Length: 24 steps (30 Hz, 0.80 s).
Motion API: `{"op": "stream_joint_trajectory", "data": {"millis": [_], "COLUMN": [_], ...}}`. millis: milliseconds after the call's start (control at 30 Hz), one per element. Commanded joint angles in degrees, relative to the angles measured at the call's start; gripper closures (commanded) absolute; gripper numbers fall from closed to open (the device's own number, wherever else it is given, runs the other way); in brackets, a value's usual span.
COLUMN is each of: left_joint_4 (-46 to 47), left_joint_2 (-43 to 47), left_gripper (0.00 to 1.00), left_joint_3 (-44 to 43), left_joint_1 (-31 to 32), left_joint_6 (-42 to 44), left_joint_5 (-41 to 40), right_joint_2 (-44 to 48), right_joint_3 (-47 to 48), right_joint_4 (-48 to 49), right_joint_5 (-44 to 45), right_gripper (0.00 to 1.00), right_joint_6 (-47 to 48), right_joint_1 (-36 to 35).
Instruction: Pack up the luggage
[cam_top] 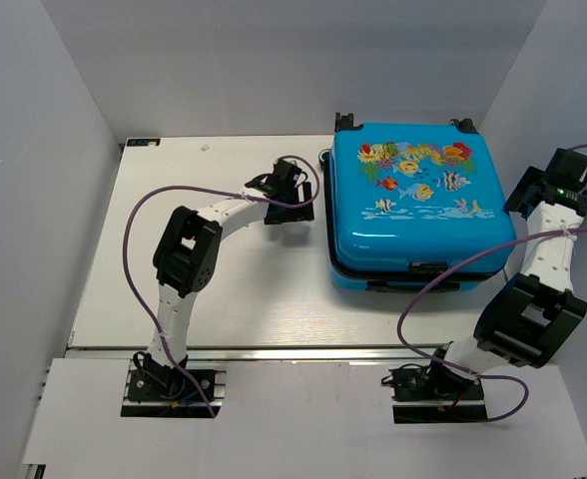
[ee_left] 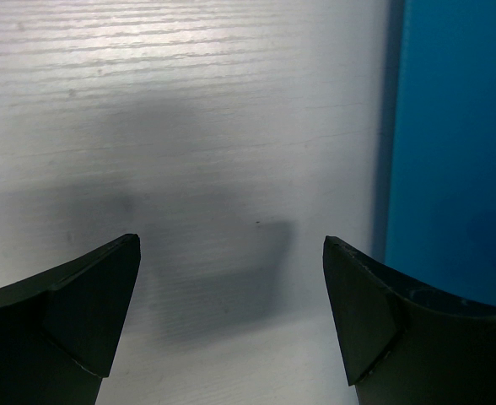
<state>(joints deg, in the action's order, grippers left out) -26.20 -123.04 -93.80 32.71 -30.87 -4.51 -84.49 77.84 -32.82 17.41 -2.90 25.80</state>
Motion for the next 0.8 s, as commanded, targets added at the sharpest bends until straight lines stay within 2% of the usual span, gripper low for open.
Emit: {"op": "stream_joint_trajectory", "data": {"millis": [0,100,200,333,400,467,600,667,767], "left_joint_4": [2.37,2.55,2.38,2.03,3.68,4.66,3.17,2.03,0.72], "left_joint_2": [0.18,-1.84,-3.95,-6.24,-6.77,-7.38,-10.28,-11.08,-9.85], "left_gripper": [0.02,0.02,0.02,0.02,0.02,0.02,0.02,0.02,0.02], "left_joint_3": [-3.23,-4.99,-7.01,-9.20,-8.95,-9.12,-14.46,-15.88,-15.89], "left_joint_1": [-0.01,-0.01,-0.01,-0.01,-1.50,-3.17,-5.02,-5.55,-8.09], "left_joint_6": [1.25,1.43,1.43,1.34,0.99,0.55,0.29,0.29,1.25], "left_joint_5": [3.37,4.34,4.43,6.27,8.02,11.00,13.57,13.39,11.21], "right_joint_2": [-0.06,2.48,7.04,10.04,12.93,16.00,19.36,19.80,21.37], "right_joint_3": [-2.78,-7.09,-14.54,-21.31,-27.20,-32.02,-33.20,-32.23,-31.96], "right_joint_4": [1.18,6.08,11.18,12.86,15.14,17.43,16.83,16.30,18.39], "right_joint_5": [-16.20,-32.22,-40.23,-42.36,-46.23,-45.72,-44.74,-48.76,-50.72], "right_gripper": [0.11,0.11,0.11,0.11,0.11,0.11,0.11,0.11,0.11], "right_joint_6": [-2.46,-3.34,-6.24,-7.47,-8.53,-9.40,-9.41,-10.02,-14.22], "right_joint_1": [1.53,1.18,1.01,-0.48,-1.80,-4.61,-8.04,-8.83,-15.40]}}
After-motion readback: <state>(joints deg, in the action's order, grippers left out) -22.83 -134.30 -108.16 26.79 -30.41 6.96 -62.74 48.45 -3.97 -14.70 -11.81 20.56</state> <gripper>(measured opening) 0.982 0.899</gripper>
